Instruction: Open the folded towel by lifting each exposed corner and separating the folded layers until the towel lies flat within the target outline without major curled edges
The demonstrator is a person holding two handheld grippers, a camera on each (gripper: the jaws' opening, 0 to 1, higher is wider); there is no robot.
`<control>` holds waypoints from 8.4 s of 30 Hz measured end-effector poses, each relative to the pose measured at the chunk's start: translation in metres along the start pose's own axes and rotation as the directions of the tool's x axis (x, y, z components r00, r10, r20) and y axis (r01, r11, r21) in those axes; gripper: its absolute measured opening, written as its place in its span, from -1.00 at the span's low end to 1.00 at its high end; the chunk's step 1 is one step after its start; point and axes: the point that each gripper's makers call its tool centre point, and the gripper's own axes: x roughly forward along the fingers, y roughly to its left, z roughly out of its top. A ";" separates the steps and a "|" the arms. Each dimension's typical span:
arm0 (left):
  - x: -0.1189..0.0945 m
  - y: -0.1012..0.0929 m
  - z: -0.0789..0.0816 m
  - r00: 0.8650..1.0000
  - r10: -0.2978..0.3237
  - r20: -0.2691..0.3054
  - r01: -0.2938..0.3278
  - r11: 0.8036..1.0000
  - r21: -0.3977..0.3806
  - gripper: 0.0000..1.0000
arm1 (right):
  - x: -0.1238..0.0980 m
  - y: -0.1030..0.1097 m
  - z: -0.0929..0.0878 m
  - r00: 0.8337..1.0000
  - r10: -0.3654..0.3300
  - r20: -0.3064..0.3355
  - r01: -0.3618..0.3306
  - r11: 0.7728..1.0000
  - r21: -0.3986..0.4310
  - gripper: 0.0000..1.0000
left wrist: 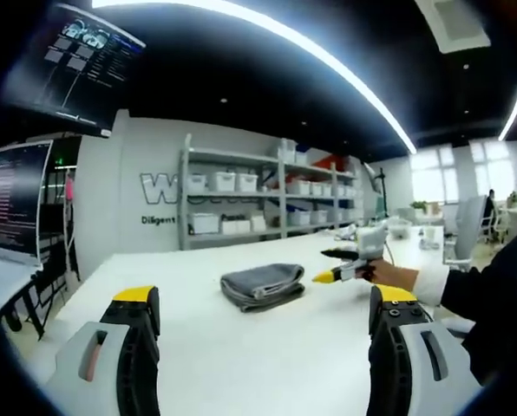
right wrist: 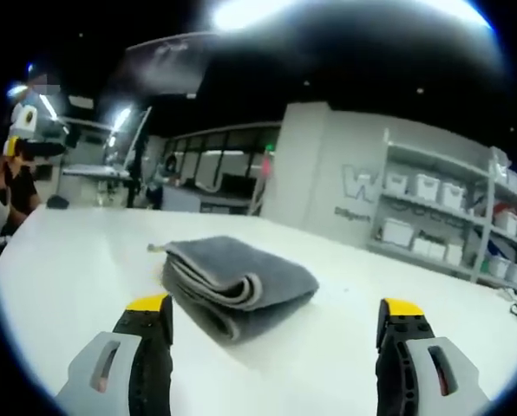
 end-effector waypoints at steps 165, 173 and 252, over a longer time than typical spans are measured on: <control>0.012 0.023 -0.038 0.992 0.059 -0.113 -0.057 0.998 0.013 0.70 | 0.060 0.076 -0.043 0.975 0.072 -0.210 -0.070 0.997 0.018 -0.92; 0.011 0.028 -0.039 0.990 0.077 -0.117 -0.076 0.997 0.018 0.68 | 0.060 0.086 -0.041 0.973 0.104 -0.206 -0.103 0.995 0.013 -0.92; 0.021 0.026 -0.047 0.990 0.090 -0.109 -0.093 0.995 -0.025 0.73 | 0.026 0.163 -0.020 0.906 0.397 -0.147 -0.397 0.917 0.033 -0.92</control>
